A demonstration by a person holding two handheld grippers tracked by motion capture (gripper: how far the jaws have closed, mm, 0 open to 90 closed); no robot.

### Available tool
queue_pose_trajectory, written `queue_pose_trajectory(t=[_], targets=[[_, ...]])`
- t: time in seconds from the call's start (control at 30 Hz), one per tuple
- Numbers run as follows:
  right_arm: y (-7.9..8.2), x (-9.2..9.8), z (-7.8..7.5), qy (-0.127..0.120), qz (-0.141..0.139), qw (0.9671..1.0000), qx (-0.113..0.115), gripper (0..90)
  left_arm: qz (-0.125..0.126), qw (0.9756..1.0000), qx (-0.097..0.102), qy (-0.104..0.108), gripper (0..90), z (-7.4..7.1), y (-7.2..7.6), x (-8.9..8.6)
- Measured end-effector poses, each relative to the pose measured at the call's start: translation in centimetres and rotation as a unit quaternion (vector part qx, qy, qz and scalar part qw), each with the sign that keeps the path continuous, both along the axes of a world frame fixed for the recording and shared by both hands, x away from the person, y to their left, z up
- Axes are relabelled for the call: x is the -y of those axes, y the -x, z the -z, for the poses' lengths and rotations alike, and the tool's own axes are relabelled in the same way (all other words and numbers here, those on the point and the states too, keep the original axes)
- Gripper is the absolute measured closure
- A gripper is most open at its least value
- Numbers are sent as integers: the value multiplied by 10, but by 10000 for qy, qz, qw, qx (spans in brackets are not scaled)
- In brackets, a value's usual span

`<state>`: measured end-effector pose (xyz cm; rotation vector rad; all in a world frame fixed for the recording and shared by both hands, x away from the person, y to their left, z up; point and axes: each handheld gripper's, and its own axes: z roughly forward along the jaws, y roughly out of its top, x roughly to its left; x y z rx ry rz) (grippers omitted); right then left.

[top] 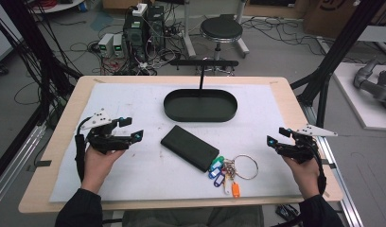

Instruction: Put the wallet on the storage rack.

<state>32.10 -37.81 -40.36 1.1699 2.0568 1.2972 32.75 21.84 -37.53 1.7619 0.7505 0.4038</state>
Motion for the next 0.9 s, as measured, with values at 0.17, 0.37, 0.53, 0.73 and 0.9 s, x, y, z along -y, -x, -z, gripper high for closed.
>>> queue_pose_trajectory(t=[0.17,0.37,0.53,0.73,0.9], targets=[[-1,0,2,27,5,10000,-4,301,-10,10000,9,16,273,-1,0,0],[2,-1,2,101,-56,9999,19,335,7,10000,-5,37,273,1,-1,0],[6,0,2,160,-34,9999,19,345,-19,10000,11,50,273,1,-4,1],[8,5,3,196,16,9998,5,353,-19,9998,-89,148,301,1,-6,5],[8,8,3,185,86,9998,-3,353,7,9999,-107,93,327,2,-8,11]])
